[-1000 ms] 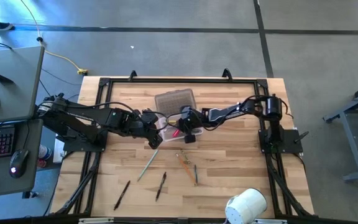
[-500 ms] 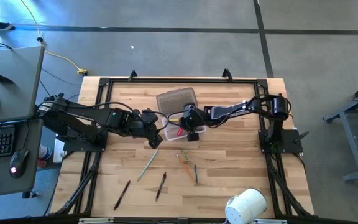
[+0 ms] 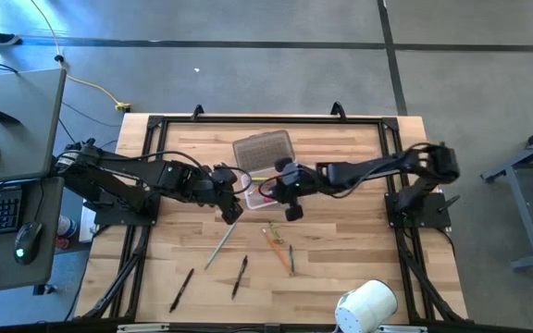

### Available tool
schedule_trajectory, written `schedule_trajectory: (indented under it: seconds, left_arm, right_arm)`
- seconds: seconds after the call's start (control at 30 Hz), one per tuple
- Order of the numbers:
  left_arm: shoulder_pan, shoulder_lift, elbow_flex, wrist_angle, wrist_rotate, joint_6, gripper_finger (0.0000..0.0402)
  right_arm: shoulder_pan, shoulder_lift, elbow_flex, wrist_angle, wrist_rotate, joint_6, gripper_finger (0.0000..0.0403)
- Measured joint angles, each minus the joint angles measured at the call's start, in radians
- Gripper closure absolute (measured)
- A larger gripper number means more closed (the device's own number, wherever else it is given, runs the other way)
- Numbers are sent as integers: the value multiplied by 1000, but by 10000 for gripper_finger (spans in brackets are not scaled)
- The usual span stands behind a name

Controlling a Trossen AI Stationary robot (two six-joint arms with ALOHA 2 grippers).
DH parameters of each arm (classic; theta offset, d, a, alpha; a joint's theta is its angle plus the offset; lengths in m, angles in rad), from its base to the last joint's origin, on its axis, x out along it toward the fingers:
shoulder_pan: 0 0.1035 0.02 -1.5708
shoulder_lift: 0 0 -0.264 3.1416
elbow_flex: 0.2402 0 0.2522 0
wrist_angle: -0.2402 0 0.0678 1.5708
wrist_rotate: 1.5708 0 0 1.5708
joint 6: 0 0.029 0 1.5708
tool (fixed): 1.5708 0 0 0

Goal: Pick & place school supplies into a supply box
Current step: Put the light blue pencil into the supply box

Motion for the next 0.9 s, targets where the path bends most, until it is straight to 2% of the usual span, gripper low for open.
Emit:
schedule_trajectory:
  seconds: [0.1, 0.27, 0.47, 0.73, 0.9]
  left_arm:
    - [0, 0, 0, -9, 43, -2, 190]
    - [-8, 33, 1, -57, 190, -95, 190]
    - [-117, 154, 1, -99, 288, -227, 190]
    - [-240, 344, 0, -85, 314, -498, 190]
    - [-216, 446, 0, -90, 339, -514, 190]
  right_arm:
    - [24, -78, 0, -55, -1, 34, 366]
    - [54, -185, 0, -186, -2, 109, 378]
    - [91, -240, 0, -293, -8, 160, 391]
    - [118, -240, 0, -303, -9, 129, 395]
    - [118, -239, 0, -312, -9, 152, 395]
